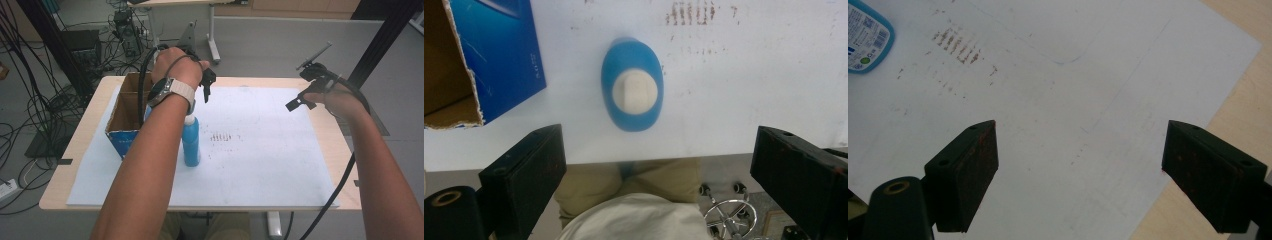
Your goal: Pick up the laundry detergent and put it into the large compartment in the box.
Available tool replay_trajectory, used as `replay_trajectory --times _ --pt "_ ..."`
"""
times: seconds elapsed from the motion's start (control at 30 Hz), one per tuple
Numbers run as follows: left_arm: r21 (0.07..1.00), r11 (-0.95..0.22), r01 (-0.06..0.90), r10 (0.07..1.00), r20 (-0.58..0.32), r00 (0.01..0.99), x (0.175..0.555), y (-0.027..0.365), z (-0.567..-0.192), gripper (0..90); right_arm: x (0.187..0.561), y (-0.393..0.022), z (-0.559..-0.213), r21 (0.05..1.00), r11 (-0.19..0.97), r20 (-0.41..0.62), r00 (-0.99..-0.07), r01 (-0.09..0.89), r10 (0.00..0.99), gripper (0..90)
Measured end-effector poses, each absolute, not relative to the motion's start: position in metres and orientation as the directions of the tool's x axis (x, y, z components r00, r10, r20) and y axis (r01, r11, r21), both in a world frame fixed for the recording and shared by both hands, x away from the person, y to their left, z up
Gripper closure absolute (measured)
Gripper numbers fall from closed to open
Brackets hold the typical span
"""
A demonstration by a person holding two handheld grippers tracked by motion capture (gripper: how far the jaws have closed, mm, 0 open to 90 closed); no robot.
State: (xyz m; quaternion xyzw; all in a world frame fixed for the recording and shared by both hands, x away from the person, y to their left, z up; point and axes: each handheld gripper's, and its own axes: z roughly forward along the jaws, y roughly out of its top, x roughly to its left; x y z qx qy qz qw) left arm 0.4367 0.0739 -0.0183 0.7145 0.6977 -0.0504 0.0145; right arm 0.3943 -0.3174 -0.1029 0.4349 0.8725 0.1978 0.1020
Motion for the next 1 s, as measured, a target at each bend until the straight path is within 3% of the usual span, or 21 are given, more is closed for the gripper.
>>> replay_trajectory --times 1.0 --pt "-0.031 0.019 0.999 0.994 -0.107 -0.022 0.442 0.078 -0.038 8.9 0.396 -0.314 -0.101 0.439 0.550 -0.015 -0.606 0.711 0.795 14.8"
